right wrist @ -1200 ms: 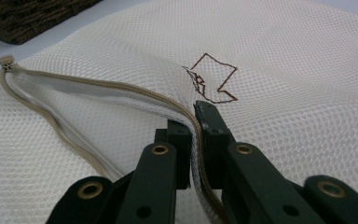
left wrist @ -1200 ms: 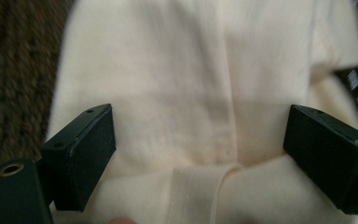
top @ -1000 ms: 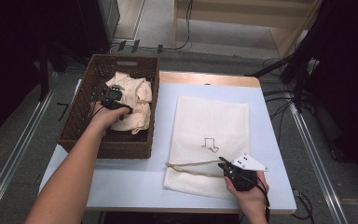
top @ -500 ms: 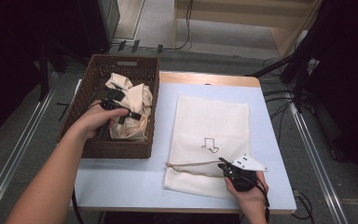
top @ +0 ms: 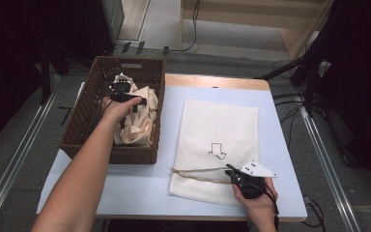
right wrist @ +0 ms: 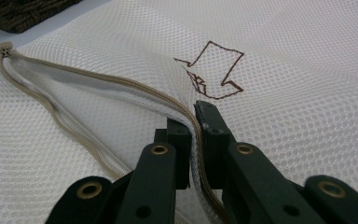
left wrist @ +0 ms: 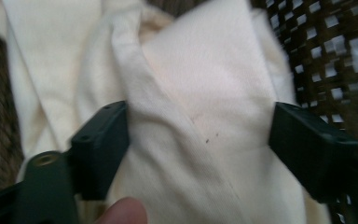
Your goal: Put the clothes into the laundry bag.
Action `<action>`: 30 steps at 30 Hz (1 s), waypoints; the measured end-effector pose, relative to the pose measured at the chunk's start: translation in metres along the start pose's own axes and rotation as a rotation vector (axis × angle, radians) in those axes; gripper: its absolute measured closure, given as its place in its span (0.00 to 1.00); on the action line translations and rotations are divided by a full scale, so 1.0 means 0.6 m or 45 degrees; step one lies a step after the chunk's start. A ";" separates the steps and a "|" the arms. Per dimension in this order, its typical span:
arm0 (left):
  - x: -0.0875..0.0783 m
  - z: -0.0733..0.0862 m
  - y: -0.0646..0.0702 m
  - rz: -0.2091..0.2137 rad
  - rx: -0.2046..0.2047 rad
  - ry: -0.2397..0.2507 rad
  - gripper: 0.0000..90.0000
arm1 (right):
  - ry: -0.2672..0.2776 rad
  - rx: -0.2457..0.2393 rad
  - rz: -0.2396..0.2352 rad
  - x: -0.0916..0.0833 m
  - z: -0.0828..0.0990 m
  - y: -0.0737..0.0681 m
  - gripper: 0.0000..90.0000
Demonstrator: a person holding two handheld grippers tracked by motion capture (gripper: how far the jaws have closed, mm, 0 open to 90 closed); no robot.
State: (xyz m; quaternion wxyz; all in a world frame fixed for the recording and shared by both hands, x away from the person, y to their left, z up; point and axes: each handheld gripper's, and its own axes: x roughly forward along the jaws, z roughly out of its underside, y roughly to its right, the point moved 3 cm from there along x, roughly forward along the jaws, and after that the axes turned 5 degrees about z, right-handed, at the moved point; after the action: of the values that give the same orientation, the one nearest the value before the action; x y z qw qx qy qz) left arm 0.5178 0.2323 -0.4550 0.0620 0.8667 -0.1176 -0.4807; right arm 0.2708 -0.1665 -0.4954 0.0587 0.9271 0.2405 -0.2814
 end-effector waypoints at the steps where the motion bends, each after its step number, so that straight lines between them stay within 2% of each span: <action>1: 0.000 0.003 -0.003 -0.007 0.035 -0.006 0.47 | -0.002 -0.004 -0.002 0.001 0.000 0.000 0.95; 2: -0.005 0.002 -0.005 0.002 0.030 -0.024 0.56 | -0.007 0.000 0.000 0.001 0.001 -0.001 0.95; 3: -0.014 -0.002 -0.007 0.037 -0.017 -0.046 0.69 | -0.007 -0.006 -0.001 0.001 0.001 -0.001 0.95; 4: -0.025 -0.006 -0.007 0.073 -0.028 -0.046 0.80 | -0.005 -0.007 -0.001 0.001 0.001 -0.002 0.95; 5: -0.036 -0.009 -0.005 0.099 -0.004 -0.042 0.86 | -0.003 -0.008 -0.002 0.001 0.001 -0.002 0.95; 7: -0.065 -0.010 0.006 0.181 0.057 -0.016 0.89 | 0.000 -0.010 -0.003 0.000 0.001 0.000 0.95; 8: -0.081 -0.007 0.013 0.259 0.082 -0.004 0.89 | 0.000 -0.008 -0.004 0.000 0.000 0.000 0.95; 10: -0.111 0.008 0.029 0.398 0.166 -0.019 0.90 | 0.004 -0.010 -0.003 0.000 0.000 -0.001 0.95; 12: -0.130 0.036 0.041 0.489 0.267 -0.130 0.90 | 0.006 -0.004 -0.002 -0.002 -0.001 -0.002 0.95; 15: -0.139 0.080 0.046 0.542 0.386 -0.304 0.90 | 0.005 -0.007 0.000 -0.001 -0.001 -0.003 0.95; 16: -0.139 0.088 0.046 0.562 0.418 -0.341 0.89 | 0.002 -0.005 -0.002 -0.001 -0.001 -0.004 0.95; 18: -0.144 0.091 0.047 0.625 0.428 -0.362 0.84 | 0.000 -0.011 0.004 0.000 0.000 -0.004 0.95; 20: -0.150 0.082 0.051 0.597 0.422 -0.301 0.67 | -0.002 -0.013 0.008 0.001 0.001 -0.005 0.95; 21: -0.151 0.075 0.052 0.579 0.402 -0.261 0.54 | 0.000 -0.013 0.009 0.000 0.001 -0.005 0.95; 22: -0.152 0.066 0.051 0.558 0.369 -0.187 0.39 | -0.001 -0.010 0.008 0.000 0.002 -0.005 0.95; 23: -0.155 0.056 0.047 0.519 0.326 -0.096 0.30 | -0.002 -0.005 0.006 0.000 0.002 -0.005 0.95; 24: -0.156 0.046 0.043 0.473 0.287 -0.015 0.27 | -0.002 -0.005 0.001 0.000 0.003 -0.005 0.95; 25: -0.155 0.038 0.037 0.437 0.252 0.040 0.22 | -0.002 -0.008 0.000 0.001 0.004 -0.004 0.95; 26: -0.151 0.032 0.032 0.413 0.218 0.062 0.18 | -0.003 -0.007 -0.002 0.002 0.004 -0.004 0.95; 27: -0.142 0.028 0.027 0.397 0.196 0.046 0.17 | -0.009 -0.008 0.000 0.002 0.005 -0.004 0.95; 28: -0.129 0.026 0.022 0.366 0.184 0.008 0.14 | -0.010 -0.012 0.003 0.003 0.005 -0.004 0.95; 30: -0.096 0.029 0.009 0.256 0.143 -0.090 0.13 | -0.011 -0.014 0.003 0.003 0.005 -0.004 0.95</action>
State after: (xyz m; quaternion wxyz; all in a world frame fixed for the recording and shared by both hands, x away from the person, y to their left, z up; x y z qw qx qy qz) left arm 0.4728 0.2422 -0.4156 0.0571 0.8352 -0.2326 -0.4950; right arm 0.2693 -0.1641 -0.4991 0.0653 0.9259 0.2407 -0.2838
